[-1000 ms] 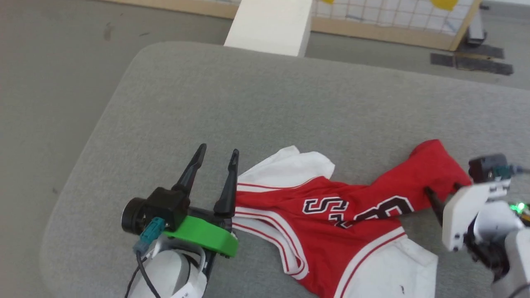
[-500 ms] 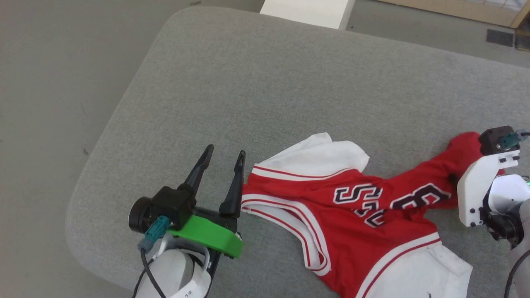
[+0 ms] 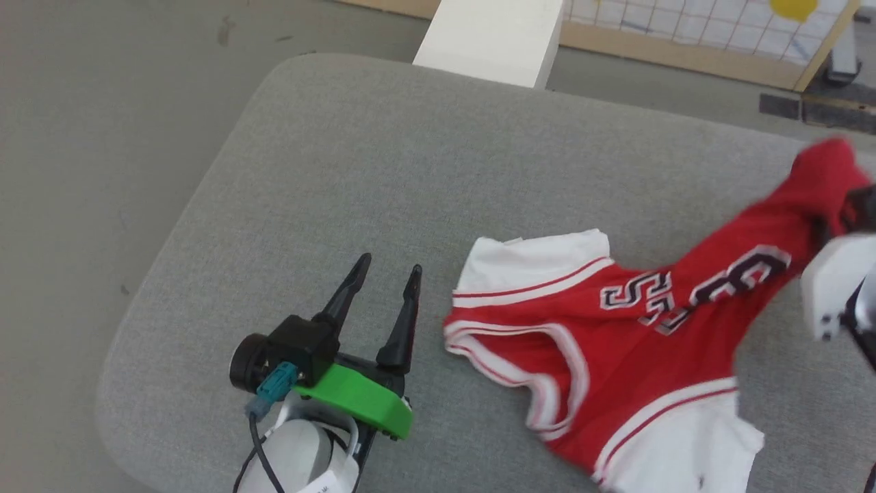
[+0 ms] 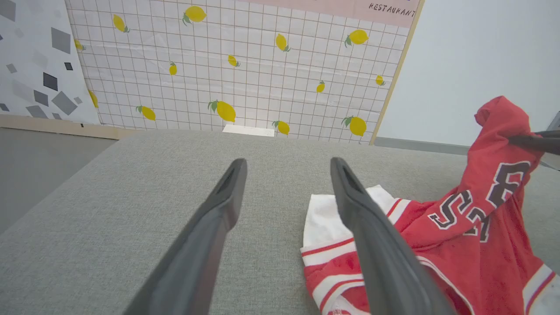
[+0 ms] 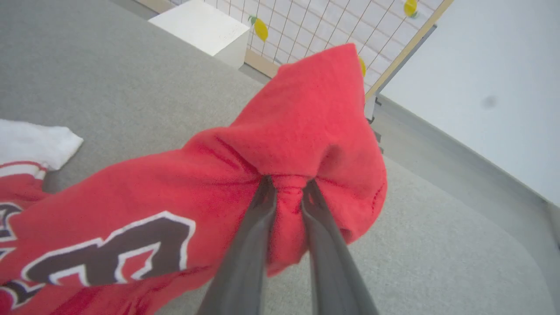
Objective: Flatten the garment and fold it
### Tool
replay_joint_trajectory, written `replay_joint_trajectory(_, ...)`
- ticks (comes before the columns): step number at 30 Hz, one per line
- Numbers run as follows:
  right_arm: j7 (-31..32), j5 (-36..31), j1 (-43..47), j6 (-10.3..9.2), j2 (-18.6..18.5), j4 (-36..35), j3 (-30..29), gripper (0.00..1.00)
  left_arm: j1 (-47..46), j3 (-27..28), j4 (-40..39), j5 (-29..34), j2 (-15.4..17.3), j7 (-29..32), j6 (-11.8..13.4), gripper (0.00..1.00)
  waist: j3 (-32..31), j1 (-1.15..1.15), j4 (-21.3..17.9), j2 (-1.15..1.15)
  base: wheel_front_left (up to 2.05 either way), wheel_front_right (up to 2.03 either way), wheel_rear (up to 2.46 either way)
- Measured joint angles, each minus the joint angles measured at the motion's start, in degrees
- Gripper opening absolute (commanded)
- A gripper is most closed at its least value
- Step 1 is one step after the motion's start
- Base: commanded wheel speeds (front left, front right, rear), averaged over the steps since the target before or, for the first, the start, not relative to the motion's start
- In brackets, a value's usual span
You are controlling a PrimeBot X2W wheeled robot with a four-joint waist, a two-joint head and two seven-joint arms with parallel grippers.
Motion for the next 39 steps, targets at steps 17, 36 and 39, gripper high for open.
replay_joint_trajectory(17, -12.9, -5.6, -30.5, 0.00, -6.4, 24.9, 17.1, 0.35, -2.9, -3.6, -2.4, -5.5, -0.1, 0.0, 1.3, 1.00, 6.6, 0.00, 3.3, 0.00, 0.00, 0.00, 0.00)
replay_joint_trajectory(36, -29.1, 5.5, -28.6, 0.00, 0.7, 37.7, 15.5, 1.00, -3.1, -1.5, -0.5, -6.0, -0.1, 0.0, 1.7, 1.00, 3.6, -0.01, 0.4, 0.00, 0.00, 0.00, 0.00)
replay_joint_trajectory(39, -32.9, 8.7, -25.0, 0.00, 1.1, 34.4, 14.6, 1.00, -2.7, -1.0, -0.2, -6.2, -0.1, 0.0, 1.7, 1.00, 1.9, -0.01, -1.2, 0.00, 0.00, 0.00, 0.00)
